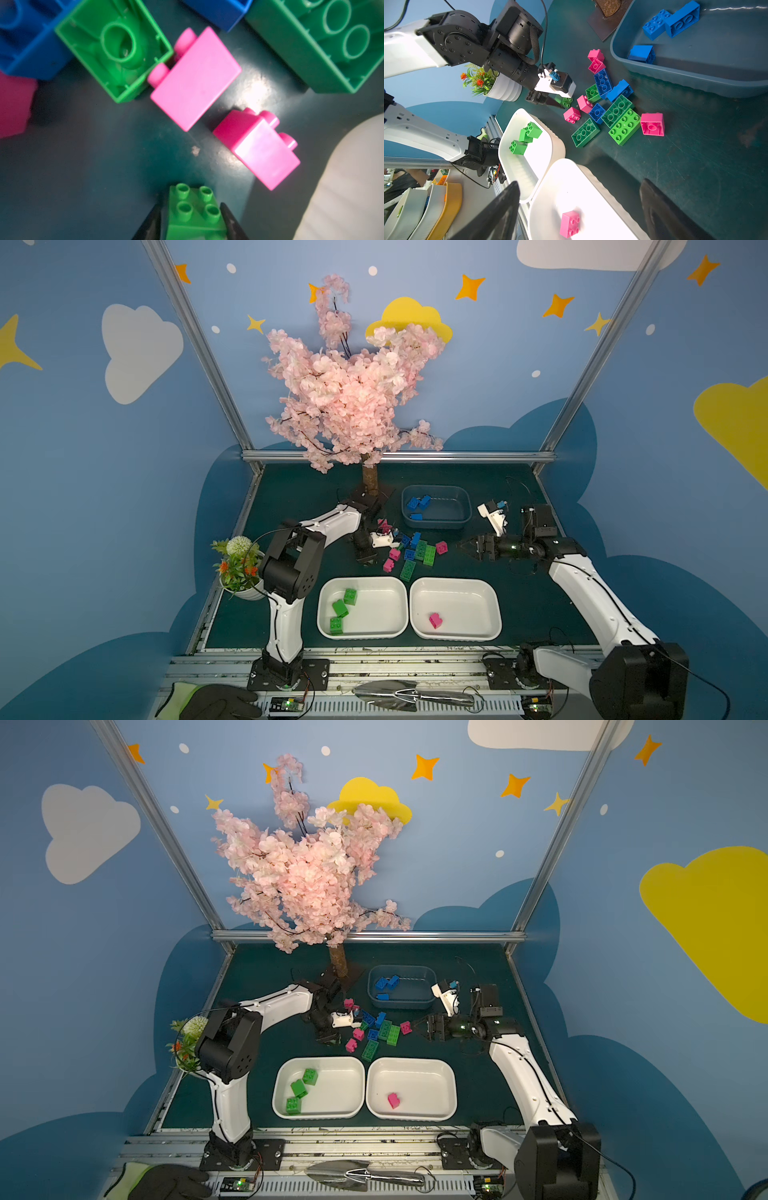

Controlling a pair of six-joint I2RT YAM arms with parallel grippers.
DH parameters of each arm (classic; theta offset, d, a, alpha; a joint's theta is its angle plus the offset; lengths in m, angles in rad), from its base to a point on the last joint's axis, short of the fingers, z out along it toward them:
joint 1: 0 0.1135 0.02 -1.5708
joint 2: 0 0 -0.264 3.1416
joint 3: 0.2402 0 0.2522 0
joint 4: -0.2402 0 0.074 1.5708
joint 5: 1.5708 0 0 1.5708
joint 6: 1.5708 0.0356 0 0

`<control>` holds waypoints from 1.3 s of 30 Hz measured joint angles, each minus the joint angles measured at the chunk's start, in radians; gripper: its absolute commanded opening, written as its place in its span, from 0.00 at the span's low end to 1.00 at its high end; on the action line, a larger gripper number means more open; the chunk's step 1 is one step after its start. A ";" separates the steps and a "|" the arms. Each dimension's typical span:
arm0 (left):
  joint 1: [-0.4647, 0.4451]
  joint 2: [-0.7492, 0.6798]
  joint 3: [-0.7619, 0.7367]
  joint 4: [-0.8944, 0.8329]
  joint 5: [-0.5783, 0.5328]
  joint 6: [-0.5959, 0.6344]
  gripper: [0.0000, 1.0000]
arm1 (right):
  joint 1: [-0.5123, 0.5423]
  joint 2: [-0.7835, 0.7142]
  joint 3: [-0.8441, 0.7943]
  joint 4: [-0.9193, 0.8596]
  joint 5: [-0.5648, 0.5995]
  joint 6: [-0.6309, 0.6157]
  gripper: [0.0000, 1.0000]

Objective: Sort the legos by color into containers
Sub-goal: 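Lower the left gripper and grasp the small green brick, then carry the green brick into the white tray with green bricks and release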

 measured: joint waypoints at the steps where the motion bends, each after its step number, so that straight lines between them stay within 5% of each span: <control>1: 0.000 0.000 0.000 0.002 0.000 0.000 0.30 | 0.000 0.000 0.000 0.000 0.000 0.000 0.89; 9: 0.000 -0.003 0.047 -0.025 0.005 -0.070 0.26 | 0.000 0.001 0.000 0.000 0.000 0.000 0.89; 18: -0.005 -0.230 0.077 -0.151 0.072 -0.364 0.28 | 0.000 0.003 0.000 0.005 -0.002 0.002 0.89; 28: -0.184 -0.564 -0.229 -0.199 0.204 -0.763 0.29 | 0.015 0.029 0.000 0.031 -0.018 0.002 0.89; 39: -0.257 -0.502 -0.326 -0.231 0.026 -0.818 0.30 | 0.032 0.033 0.000 0.034 -0.019 0.002 0.89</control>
